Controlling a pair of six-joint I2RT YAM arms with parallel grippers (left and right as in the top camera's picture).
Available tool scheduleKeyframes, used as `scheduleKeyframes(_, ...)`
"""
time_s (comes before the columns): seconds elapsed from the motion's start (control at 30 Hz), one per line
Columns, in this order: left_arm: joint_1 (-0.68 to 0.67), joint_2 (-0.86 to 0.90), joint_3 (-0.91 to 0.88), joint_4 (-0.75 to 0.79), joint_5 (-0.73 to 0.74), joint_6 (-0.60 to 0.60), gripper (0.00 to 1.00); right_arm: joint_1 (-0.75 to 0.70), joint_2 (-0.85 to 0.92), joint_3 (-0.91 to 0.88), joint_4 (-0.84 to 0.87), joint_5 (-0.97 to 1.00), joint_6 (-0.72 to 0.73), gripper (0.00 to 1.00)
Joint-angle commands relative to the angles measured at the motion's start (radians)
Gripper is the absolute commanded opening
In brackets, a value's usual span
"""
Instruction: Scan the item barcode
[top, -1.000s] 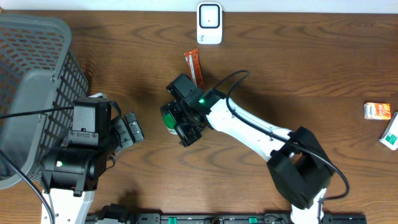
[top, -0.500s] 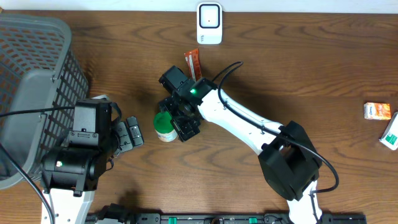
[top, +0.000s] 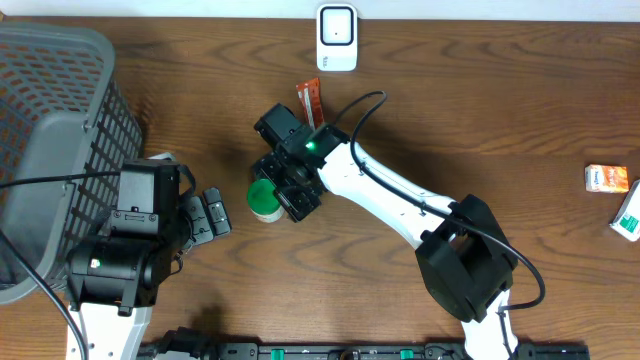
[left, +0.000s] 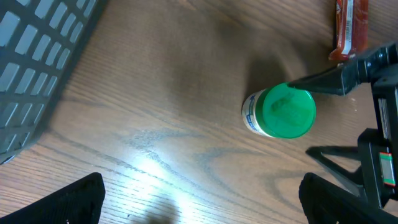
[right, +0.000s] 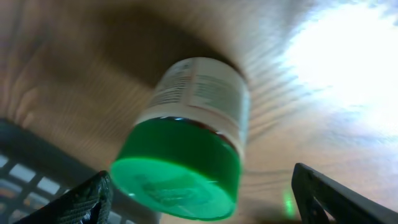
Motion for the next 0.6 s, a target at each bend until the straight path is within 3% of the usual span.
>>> scheduleKeyframes(0.0,0.004,-0.001,0.011,-0.005,-0.006,0.017,1.0,0.006,0.02,0.017,0.032,0.001,-0.125,0.87)
scheduleKeyframes(0.57,0.037,-0.002,0.016,0.04,-0.043,0.016,1.0,0.01,0.037,0.017,0.044,0.008,-0.189,0.9)
